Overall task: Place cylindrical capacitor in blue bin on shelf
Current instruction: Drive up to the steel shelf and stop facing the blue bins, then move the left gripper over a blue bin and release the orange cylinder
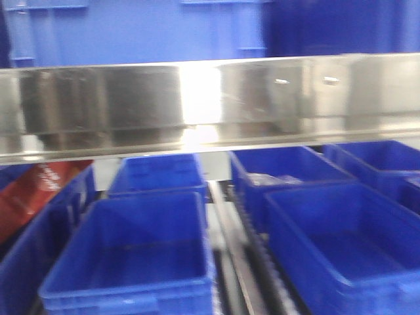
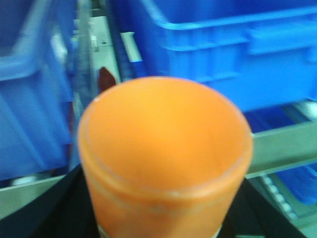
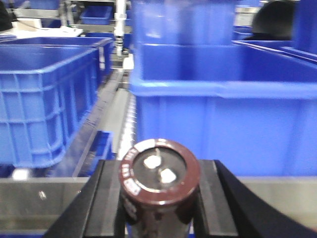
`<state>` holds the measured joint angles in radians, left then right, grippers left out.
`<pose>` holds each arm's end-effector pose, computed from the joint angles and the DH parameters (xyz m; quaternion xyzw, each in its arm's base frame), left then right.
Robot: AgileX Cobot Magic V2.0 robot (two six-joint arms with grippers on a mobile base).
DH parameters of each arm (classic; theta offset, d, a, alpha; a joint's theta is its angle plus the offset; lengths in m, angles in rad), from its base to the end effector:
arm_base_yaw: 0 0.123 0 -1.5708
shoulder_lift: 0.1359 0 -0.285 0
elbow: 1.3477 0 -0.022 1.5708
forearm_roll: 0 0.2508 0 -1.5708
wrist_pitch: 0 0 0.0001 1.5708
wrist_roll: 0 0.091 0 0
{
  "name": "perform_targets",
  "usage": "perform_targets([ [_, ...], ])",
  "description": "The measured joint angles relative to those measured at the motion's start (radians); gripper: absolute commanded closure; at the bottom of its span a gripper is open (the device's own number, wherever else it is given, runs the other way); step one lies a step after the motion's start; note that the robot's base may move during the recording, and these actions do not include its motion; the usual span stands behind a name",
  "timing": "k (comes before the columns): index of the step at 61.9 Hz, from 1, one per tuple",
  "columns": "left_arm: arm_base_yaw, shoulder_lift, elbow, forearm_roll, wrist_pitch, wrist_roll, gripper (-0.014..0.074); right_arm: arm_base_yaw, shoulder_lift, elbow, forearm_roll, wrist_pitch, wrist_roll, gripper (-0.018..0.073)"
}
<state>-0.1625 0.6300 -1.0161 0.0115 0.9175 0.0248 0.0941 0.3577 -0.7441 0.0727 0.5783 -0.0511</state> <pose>0.0889 -0.0137 0.4153 0.0796 0.8417 -0.0310 0.5331 0.0520 0.0085 0.3825 -0.0446 0.7414 0.0495 0.6678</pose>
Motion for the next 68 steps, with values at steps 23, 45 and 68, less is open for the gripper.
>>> perform_targets([
  [23,0.000,0.000,0.000,0.000,0.000,0.000,0.0707,0.000,0.000,0.000,0.000,0.000,0.000,0.0721],
  [45,0.000,0.000,0.000,0.000,-0.002,0.000,0.0707,0.000,0.000,0.000,0.000,0.000,0.000,0.0721],
  [68,0.000,0.000,0.000,0.000,-0.002,0.000,0.0707,0.000,0.000,0.000,0.000,0.000,0.000,0.0721],
])
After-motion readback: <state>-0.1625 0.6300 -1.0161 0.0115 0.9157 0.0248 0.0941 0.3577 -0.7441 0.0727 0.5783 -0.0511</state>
